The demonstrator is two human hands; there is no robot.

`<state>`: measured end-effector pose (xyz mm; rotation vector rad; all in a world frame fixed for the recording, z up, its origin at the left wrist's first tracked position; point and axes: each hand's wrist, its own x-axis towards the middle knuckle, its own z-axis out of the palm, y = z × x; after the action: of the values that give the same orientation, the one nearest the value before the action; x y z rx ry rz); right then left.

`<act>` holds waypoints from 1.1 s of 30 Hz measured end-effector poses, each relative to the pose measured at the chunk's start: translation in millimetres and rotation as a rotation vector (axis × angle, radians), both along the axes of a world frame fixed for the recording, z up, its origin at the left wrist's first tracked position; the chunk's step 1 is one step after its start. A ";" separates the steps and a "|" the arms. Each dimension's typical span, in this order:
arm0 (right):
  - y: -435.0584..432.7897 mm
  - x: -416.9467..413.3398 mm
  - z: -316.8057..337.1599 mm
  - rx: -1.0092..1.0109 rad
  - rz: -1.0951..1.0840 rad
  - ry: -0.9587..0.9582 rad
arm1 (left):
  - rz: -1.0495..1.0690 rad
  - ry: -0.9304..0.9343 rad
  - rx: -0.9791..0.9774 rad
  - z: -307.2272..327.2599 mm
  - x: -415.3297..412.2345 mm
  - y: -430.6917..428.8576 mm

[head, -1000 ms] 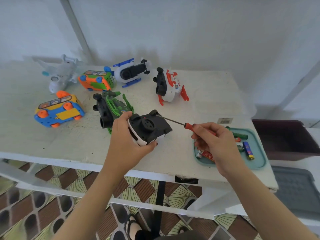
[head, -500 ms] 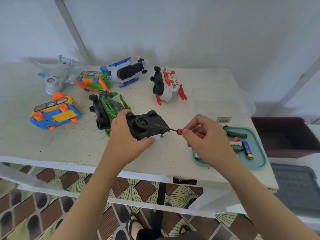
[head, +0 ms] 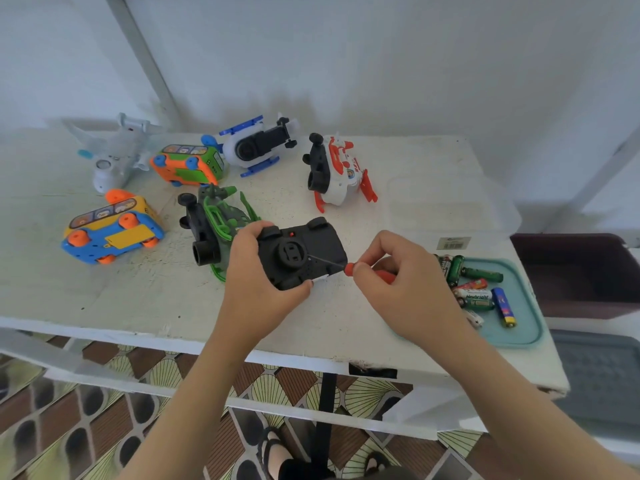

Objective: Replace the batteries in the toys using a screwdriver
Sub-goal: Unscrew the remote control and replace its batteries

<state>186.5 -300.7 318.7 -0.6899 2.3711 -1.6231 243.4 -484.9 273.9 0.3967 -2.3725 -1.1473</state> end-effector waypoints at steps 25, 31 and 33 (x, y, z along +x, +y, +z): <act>-19.1 24.9 -36.4 0.073 -0.074 0.476 | 0.199 0.166 0.042 -12.2 -8.2 20.5; -16.8 28.8 -38.2 0.020 -0.099 0.403 | 0.136 0.161 -0.087 -10.5 -9.1 17.1; -14.4 28.4 -36.8 -0.059 -0.096 0.286 | 0.134 0.173 -0.113 -10.1 -9.7 13.8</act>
<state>214.9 -315.2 281.9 -0.8871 2.5973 -1.7431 233.6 -471.1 263.8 0.3948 -2.2122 -0.9421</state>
